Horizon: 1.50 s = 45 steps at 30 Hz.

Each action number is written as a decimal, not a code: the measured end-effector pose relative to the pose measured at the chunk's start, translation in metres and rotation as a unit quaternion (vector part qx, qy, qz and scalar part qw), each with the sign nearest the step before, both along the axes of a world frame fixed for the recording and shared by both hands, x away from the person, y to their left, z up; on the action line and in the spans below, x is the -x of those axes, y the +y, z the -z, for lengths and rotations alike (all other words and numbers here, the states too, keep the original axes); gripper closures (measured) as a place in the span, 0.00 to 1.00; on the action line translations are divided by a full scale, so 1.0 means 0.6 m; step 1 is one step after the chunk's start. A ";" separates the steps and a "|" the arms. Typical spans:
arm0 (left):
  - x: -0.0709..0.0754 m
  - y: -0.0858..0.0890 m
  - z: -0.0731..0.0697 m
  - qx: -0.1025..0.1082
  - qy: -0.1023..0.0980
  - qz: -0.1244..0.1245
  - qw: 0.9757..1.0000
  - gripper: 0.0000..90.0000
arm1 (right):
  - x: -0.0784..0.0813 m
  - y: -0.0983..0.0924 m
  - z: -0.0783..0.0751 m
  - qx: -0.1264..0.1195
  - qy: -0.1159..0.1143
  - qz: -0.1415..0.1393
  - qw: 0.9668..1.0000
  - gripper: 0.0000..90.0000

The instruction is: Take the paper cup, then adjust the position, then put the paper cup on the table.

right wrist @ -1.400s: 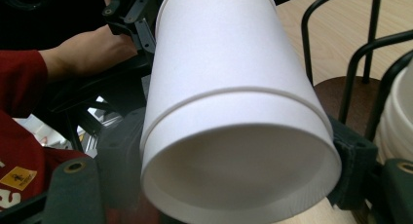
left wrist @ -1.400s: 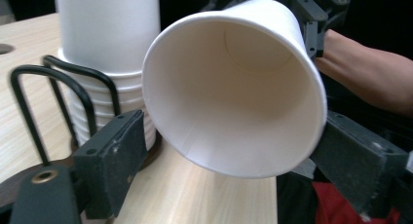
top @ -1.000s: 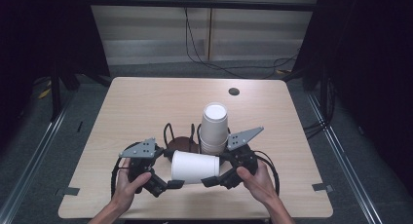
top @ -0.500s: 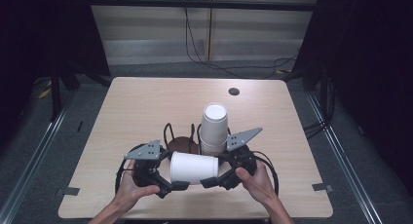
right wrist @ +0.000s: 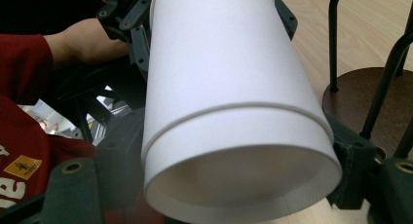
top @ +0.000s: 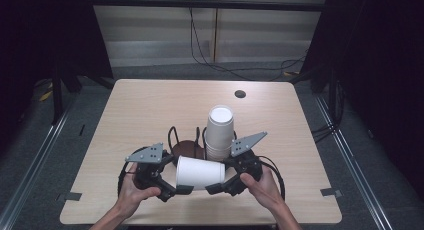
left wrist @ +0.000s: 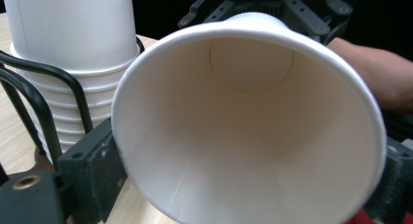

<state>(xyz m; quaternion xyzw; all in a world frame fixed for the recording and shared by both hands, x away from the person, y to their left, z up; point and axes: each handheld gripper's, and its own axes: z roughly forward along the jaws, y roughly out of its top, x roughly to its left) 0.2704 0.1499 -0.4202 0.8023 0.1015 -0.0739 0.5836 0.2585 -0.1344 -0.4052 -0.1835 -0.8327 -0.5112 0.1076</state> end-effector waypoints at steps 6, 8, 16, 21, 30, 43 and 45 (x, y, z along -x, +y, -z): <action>-0.002 0.003 -0.002 0.009 0.006 0.002 1.000 0.13 | 0.000 0.001 0.000 0.004 -0.001 -0.002 1.000 0.26; -0.001 0.004 -0.003 0.011 0.007 0.000 1.000 0.14 | -0.001 0.003 0.002 0.015 0.003 0.000 1.000 0.25; -0.004 0.009 -0.006 0.015 0.010 -0.003 1.000 0.15 | -0.001 0.010 0.005 0.022 -0.005 0.005 1.000 0.23; -0.008 0.016 -0.008 0.013 0.014 -0.015 1.000 0.15 | -0.001 0.008 0.005 0.021 -0.008 0.014 1.000 0.16; -0.007 0.025 -0.026 -0.019 0.011 -0.029 0.999 0.15 | 0.001 -0.001 -0.001 0.022 -0.024 0.038 0.999 0.16; -0.004 0.029 -0.041 -0.056 0.006 -0.039 0.998 0.15 | 0.002 -0.023 -0.006 0.021 -0.033 0.062 0.997 0.16; -0.002 0.029 -0.044 -0.064 0.004 -0.045 0.997 0.15 | 0.000 -0.025 -0.006 0.025 -0.033 0.069 0.997 0.16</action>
